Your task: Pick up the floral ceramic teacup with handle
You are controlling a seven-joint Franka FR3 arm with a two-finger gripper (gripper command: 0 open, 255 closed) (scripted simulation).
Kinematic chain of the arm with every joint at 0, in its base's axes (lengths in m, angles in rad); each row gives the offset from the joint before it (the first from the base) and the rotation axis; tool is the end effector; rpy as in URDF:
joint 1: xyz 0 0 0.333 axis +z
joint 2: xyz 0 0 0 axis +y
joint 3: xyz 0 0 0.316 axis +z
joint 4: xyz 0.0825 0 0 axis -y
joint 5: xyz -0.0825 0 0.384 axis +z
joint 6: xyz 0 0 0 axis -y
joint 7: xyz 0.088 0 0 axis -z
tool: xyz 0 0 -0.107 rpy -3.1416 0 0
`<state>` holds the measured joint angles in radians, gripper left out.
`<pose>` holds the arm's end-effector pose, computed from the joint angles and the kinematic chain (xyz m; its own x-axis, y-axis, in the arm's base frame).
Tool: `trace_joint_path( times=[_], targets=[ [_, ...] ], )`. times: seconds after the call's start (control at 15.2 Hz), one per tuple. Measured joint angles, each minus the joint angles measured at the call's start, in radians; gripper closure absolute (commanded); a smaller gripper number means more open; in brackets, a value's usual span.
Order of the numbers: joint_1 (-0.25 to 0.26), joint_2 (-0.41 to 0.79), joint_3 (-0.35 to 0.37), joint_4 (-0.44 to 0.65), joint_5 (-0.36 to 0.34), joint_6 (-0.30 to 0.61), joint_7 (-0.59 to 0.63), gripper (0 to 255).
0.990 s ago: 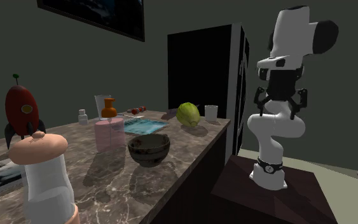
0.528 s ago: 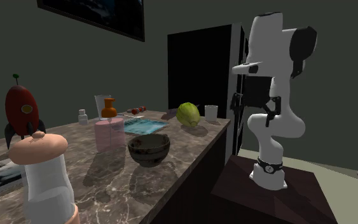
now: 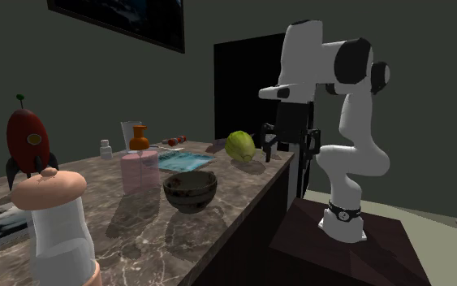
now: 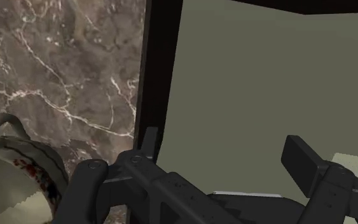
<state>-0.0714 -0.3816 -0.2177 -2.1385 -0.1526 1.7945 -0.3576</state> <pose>0.4205 -0.1505 0.5590 0.9935 0.1140 0.0034 0.1135 -0.9907 0.0751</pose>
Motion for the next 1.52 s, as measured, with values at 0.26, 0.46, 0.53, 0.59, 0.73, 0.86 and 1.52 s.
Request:
trace_joint_path(
  times=[0.26,0.46,0.53,0.59,0.73,0.86,1.52],
  targets=[
    [-0.013,0.123,-0.057,0.095,0.008,0.051,-0.085,0],
    [-0.019,0.231,-0.087,0.202,0.033,0.067,-0.143,0],
    [-0.022,0.264,-0.096,0.228,0.042,0.08,-0.161,0],
    [-0.026,0.295,-0.105,0.257,0.051,0.085,-0.179,0],
    [-0.037,0.363,-0.122,0.331,0.075,0.087,-0.221,0],
    [-0.051,0.446,-0.136,0.418,0.107,0.09,-0.263,0],
    [-0.072,0.523,-0.147,0.402,0.137,0.186,-0.303,255]
  ],
)
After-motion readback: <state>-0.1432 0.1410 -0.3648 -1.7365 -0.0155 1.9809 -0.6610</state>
